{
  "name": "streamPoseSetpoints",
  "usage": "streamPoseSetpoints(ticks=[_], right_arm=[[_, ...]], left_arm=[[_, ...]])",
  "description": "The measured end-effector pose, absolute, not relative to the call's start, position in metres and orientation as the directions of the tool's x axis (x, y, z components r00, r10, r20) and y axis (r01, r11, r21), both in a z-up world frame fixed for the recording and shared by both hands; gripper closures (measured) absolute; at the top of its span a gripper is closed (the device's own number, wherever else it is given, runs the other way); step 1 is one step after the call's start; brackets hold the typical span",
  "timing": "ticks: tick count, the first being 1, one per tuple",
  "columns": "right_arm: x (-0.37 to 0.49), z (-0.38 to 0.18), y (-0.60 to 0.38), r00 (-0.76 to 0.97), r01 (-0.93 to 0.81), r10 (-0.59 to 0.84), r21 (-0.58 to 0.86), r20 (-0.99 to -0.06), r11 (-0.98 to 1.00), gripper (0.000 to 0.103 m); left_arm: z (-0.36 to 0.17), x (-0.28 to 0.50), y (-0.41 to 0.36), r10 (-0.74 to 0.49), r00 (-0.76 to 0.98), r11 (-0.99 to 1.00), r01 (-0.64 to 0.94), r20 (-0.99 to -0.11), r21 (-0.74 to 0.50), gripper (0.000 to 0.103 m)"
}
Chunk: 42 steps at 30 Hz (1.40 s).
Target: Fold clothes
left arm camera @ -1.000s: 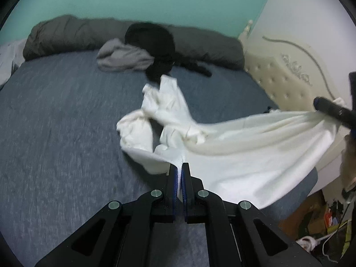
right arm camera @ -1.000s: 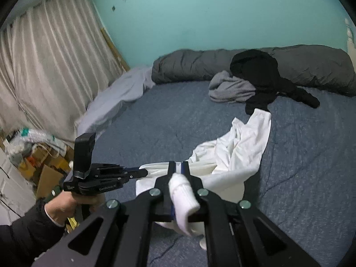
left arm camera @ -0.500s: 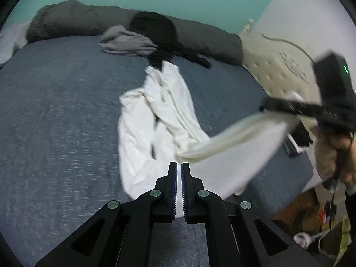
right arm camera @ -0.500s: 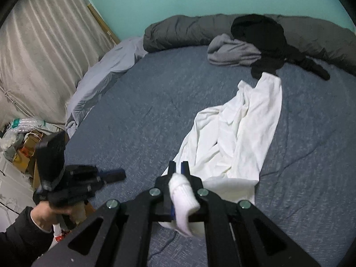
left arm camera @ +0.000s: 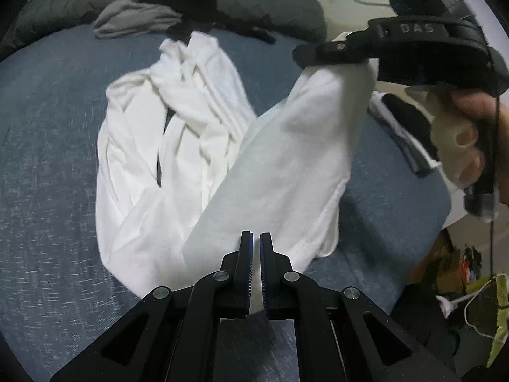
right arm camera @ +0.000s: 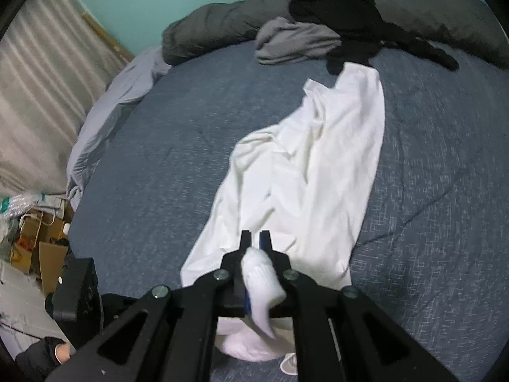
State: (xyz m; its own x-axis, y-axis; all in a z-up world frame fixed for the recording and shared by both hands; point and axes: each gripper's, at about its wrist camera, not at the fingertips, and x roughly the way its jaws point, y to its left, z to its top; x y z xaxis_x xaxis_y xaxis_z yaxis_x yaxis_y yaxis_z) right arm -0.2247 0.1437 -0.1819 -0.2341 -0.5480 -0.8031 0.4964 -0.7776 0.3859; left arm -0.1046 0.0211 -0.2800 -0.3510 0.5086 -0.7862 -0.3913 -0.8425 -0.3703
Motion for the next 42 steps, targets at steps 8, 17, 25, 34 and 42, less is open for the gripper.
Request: streamPoseSetpoints(ticks=[8, 17, 25, 34, 42], right_arm=[[-0.251, -0.218, 0.157, -0.238, 0.432, -0.512, 0.383, -0.825, -0.817, 0.058], [-0.248, -0.210, 0.217, -0.314, 0.402, -0.444, 0.306, -0.839, -0.863, 0.057], [-0.228, -0.219, 0.306, -0.347, 0.307, -0.403, 0.304, -0.847, -0.902, 0.056], [-0.209, -0.240, 0.346, -0.327, 0.264, -0.411, 0.336, -0.851, -0.904, 0.056], [-0.194, -0.253, 0.326, -0.280, 0.325, -0.437, 0.344, -0.855, -0.881, 0.056]], left_arm=[[-0.303, -0.111, 0.033, 0.505, -0.312, -0.839, -0.396, -0.805, -0.372, 0.093], [-0.309, -0.113, 0.072, 0.508, -0.285, -0.816, -0.461, -0.813, -0.349, 0.084], [-0.320, -0.115, 0.115, 0.478, -0.261, -0.805, -0.512, -0.839, -0.300, 0.079], [-0.330, -0.132, 0.134, 0.416, -0.286, -0.833, -0.500, -0.863, -0.235, 0.080], [-0.312, -0.137, 0.119, 0.460, -0.313, -0.827, -0.493, -0.831, -0.271, 0.099]])
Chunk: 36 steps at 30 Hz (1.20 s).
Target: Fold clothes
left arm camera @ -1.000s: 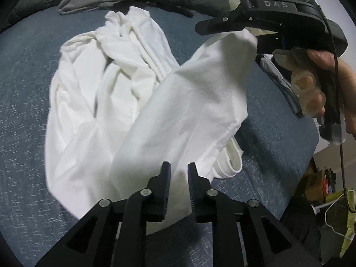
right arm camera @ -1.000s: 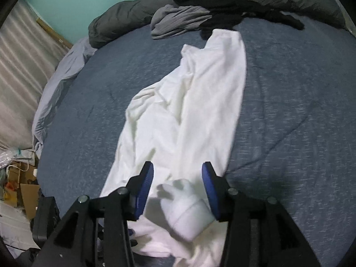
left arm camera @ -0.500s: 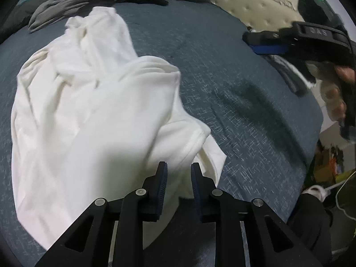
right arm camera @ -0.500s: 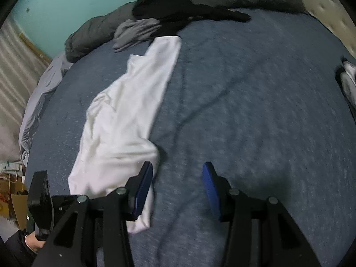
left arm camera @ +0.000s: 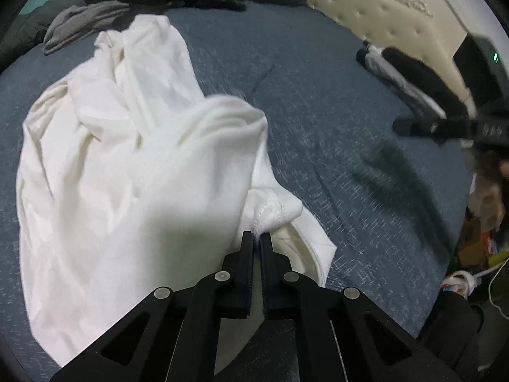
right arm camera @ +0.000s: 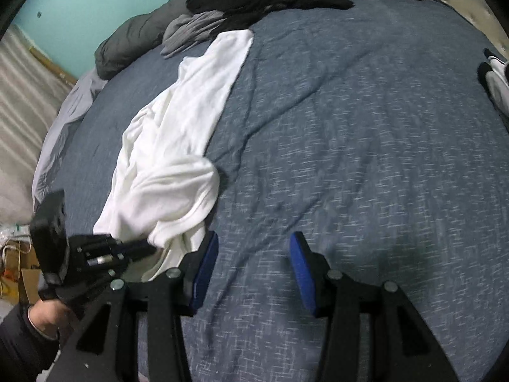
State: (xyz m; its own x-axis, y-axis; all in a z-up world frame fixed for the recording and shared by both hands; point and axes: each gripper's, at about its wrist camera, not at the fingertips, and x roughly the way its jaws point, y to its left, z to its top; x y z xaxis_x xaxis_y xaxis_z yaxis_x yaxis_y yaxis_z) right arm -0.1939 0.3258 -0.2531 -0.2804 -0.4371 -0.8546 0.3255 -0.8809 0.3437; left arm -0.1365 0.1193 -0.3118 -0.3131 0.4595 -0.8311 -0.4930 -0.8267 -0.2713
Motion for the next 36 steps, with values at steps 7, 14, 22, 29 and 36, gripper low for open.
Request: streamPoseSetpoints(ticks=[7, 14, 22, 29, 36], right_arm=[[-0.186, -0.251, 0.286, -0.245, 0.409, -0.472, 0.351, -0.847, -0.842, 0.056], [-0.184, -0.262, 0.242, -0.183, 0.457, -0.475, 0.353, -0.861, -0.816, 0.056], [-0.197, -0.278, 0.208, -0.158, 0.451, -0.486, 0.375, -0.860, -0.810, 0.056], [-0.203, -0.291, 0.180, -0.130, 0.477, -0.486, 0.375, -0.864, -0.795, 0.056], [-0.204, -0.300, 0.170, -0.141, 0.510, -0.493, 0.364, -0.859, -0.780, 0.088]], left_arm=[[-0.267, -0.145, 0.046, 0.474, -0.430, -0.865, -0.392, -0.769, -0.314, 0.100], [-0.254, -0.150, -0.031, 0.415, -0.501, -0.908, -0.279, -0.759, -0.312, 0.100], [-0.264, -0.142, -0.065, 0.403, -0.507, -0.915, -0.222, -0.762, -0.336, 0.100], [-0.271, -0.142, -0.072, 0.410, -0.503, -0.912, -0.213, -0.761, -0.351, 0.099], [-0.271, -0.144, -0.074, 0.411, -0.505, -0.911, -0.215, -0.759, -0.351, 0.100]])
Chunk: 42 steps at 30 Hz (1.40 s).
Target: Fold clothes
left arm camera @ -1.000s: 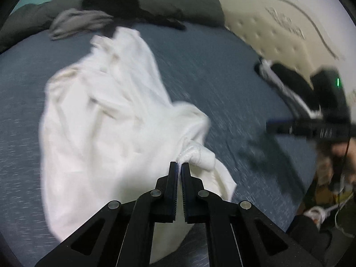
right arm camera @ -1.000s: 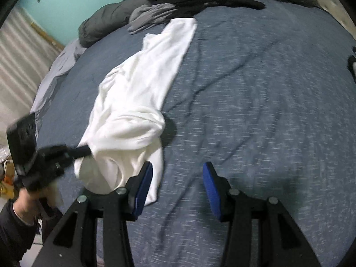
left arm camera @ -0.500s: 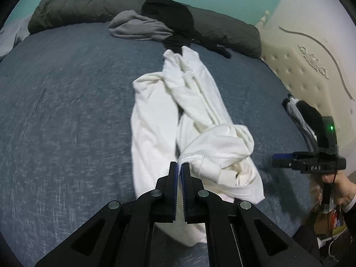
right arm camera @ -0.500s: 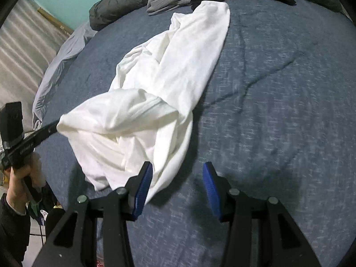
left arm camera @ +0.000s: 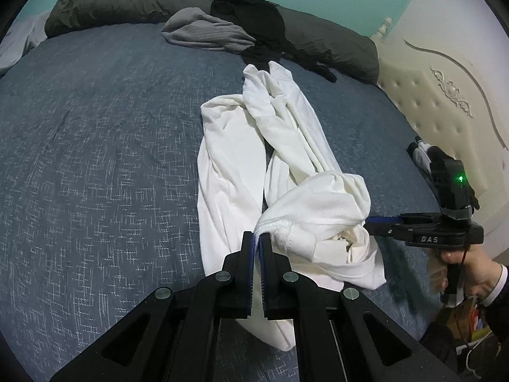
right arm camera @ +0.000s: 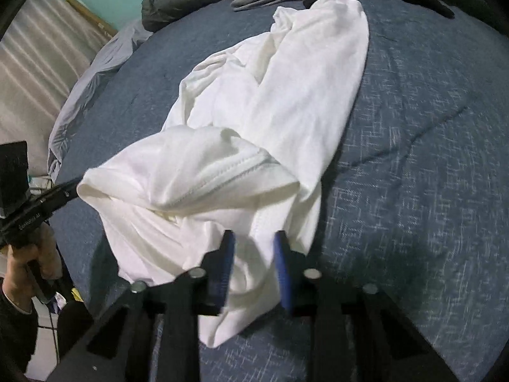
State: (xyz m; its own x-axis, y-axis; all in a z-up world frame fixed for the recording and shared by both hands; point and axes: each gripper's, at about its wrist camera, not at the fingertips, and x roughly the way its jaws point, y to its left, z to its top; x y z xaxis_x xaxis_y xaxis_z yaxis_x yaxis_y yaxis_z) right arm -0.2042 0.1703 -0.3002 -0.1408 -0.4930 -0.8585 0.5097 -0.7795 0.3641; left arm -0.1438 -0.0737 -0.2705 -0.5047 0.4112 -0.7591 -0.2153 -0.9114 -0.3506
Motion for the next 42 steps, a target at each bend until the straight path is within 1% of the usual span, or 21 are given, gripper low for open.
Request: streamPoseSetpoints(ticks=[1, 3, 7, 11, 17, 21, 24, 26, 28, 34, 38, 41, 42], right_arm=[[-0.204, -0.302, 0.170, -0.136, 0.512, -0.494, 0.366, -0.859, -0.777, 0.097], [-0.205, -0.303, 0.171, -0.136, 0.508, -0.490, 0.364, -0.861, -0.781, 0.099], [-0.203, -0.290, 0.178, -0.177, 0.505, -0.517, 0.374, -0.837, -0.778, 0.100], [-0.202, -0.259, 0.188, -0.248, 0.513, -0.541, 0.365, -0.803, -0.777, 0.100], [-0.199, -0.189, 0.203, -0.357, 0.533, -0.568, 0.338, -0.742, -0.776, 0.101], [-0.190, -0.134, 0.212, -0.401, 0.565, -0.592, 0.320, -0.699, -0.761, 0.101], [-0.181, -0.116, 0.213, -0.382, 0.590, -0.581, 0.293, -0.719, -0.752, 0.101], [-0.176, -0.118, 0.213, -0.369, 0.596, -0.565, 0.278, -0.739, -0.753, 0.101], [-0.171, -0.128, 0.213, -0.345, 0.595, -0.546, 0.272, -0.763, -0.756, 0.101], [-0.169, -0.186, 0.204, -0.265, 0.571, -0.494, 0.279, -0.828, -0.772, 0.100], [-0.181, -0.215, 0.204, -0.221, 0.538, -0.519, 0.341, -0.826, -0.771, 0.099], [-0.191, -0.224, 0.209, -0.229, 0.529, -0.523, 0.346, -0.821, -0.775, 0.098], [-0.194, -0.226, 0.213, -0.239, 0.526, -0.524, 0.345, -0.817, -0.778, 0.094]], left_arm=[[-0.270, -0.144, -0.074, 0.411, -0.505, -0.911, -0.216, -0.759, -0.350, 0.099], [-0.269, -0.144, -0.073, 0.412, -0.507, -0.911, -0.217, -0.757, -0.351, 0.099], [-0.263, -0.144, -0.072, 0.411, -0.514, -0.912, -0.220, -0.753, -0.347, 0.099], [-0.250, -0.142, -0.073, 0.403, -0.531, -0.915, -0.219, -0.746, -0.339, 0.100], [-0.215, -0.136, -0.076, 0.392, -0.574, -0.920, -0.217, -0.719, -0.327, 0.100], [-0.181, -0.128, -0.076, 0.390, -0.610, -0.920, -0.230, -0.690, -0.317, 0.100], [-0.159, -0.121, -0.078, 0.386, -0.630, -0.922, -0.234, -0.674, -0.310, 0.100], [-0.156, -0.118, -0.079, 0.386, -0.618, -0.922, -0.225, -0.685, -0.316, 0.100], [-0.164, -0.117, -0.081, 0.386, -0.596, -0.922, -0.214, -0.704, -0.323, 0.100], [-0.217, -0.119, -0.090, 0.356, -0.529, -0.932, -0.142, -0.770, -0.333, 0.100], [-0.250, -0.129, -0.102, 0.343, -0.495, -0.935, -0.094, -0.798, -0.343, 0.100], [-0.268, -0.139, -0.110, 0.340, -0.479, -0.934, -0.069, -0.809, -0.352, 0.100], [-0.272, -0.142, -0.112, 0.339, -0.476, -0.934, -0.064, -0.812, -0.352, 0.100]])
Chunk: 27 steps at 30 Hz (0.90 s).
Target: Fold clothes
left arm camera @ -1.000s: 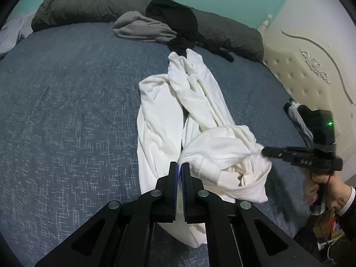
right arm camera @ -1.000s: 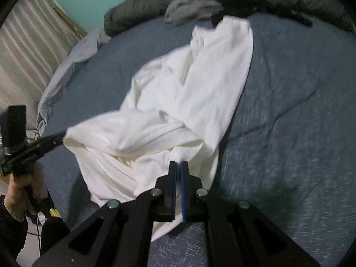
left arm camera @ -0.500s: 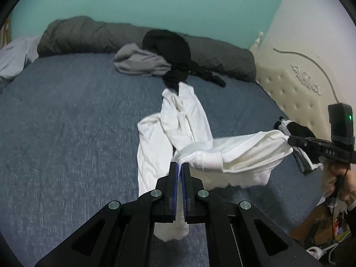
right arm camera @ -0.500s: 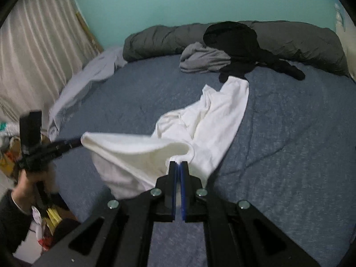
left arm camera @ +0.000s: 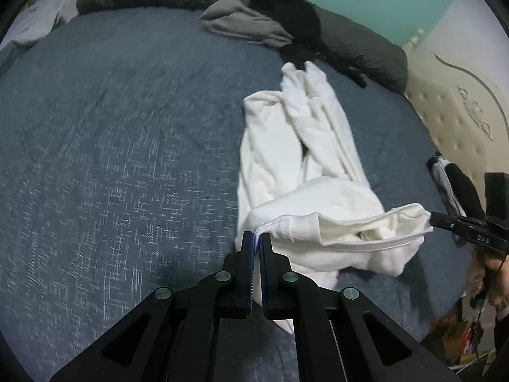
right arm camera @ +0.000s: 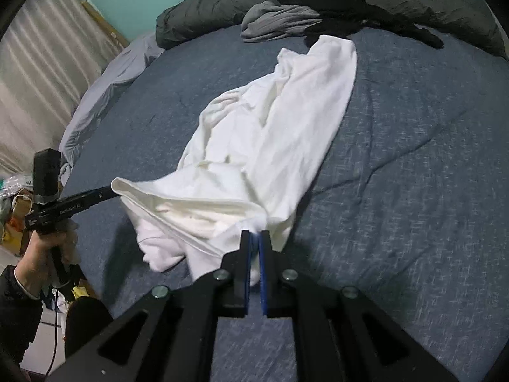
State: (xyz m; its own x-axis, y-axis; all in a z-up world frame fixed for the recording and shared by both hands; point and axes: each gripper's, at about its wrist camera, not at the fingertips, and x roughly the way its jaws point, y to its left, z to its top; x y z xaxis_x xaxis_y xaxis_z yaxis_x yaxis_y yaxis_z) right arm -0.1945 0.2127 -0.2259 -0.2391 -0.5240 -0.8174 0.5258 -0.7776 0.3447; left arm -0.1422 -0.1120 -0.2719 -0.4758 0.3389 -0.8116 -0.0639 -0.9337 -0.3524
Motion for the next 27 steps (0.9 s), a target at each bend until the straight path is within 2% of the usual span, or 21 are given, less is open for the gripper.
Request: streamPoseSetpoints(ticks=[3, 6, 15, 27], right_arm=[[-0.200, -0.232, 0.219, -0.236, 0.539, -0.531, 0.345, -0.814, -0.768, 0.065], [-0.196, -0.243, 0.215, -0.200, 0.589, -0.536, 0.337, -0.820, -0.735, 0.053], [-0.170, -0.268, 0.164, -0.172, 0.735, -0.505, 0.231, -0.846, -0.637, 0.045], [-0.183, -0.280, 0.146, -0.165, 0.705, -0.498, 0.251, -0.851, -0.663, 0.045]], left_arm=[[-0.281, -0.150, -0.116, 0.341, -0.471, -0.932, -0.057, -0.814, -0.358, 0.100], [-0.288, -0.157, -0.118, 0.347, -0.467, -0.930, -0.058, -0.814, -0.363, 0.100], [-0.297, -0.160, -0.118, 0.376, -0.456, -0.920, -0.079, -0.807, -0.384, 0.099], [-0.304, -0.155, -0.111, 0.422, -0.409, -0.907, -0.190, -0.809, -0.376, 0.098]])
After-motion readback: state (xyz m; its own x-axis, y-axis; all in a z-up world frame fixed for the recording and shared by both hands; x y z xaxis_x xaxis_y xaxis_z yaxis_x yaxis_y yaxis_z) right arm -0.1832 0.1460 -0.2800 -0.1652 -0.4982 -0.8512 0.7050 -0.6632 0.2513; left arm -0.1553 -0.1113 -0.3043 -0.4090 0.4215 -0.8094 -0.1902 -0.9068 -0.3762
